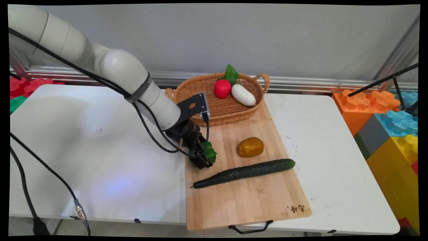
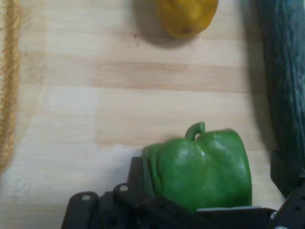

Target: Pick up the cucumber from the cutting board

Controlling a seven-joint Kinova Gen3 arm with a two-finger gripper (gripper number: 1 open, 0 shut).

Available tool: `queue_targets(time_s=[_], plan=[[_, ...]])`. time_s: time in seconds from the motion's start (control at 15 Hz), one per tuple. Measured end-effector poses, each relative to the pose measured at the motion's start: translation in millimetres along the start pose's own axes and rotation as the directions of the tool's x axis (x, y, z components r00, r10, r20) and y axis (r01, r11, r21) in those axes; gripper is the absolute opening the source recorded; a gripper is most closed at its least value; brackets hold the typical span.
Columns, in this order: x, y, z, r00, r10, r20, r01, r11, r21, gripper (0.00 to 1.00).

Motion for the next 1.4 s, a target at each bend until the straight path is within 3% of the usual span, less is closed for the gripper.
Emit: queue_targets(time_s=[0.73,1.2,1.4], plan=[[15,-11,-22,0.999,0.010,-0.053,-0.011,1.000,-0.022,1.00],[26,-12,-33,0.994,-0.050,-0.102,0.039,0.993,-0.110,1.00],[32,-8,-26,0.991,-0.073,-0.110,0.059,0.990,-0.128,1.00]])
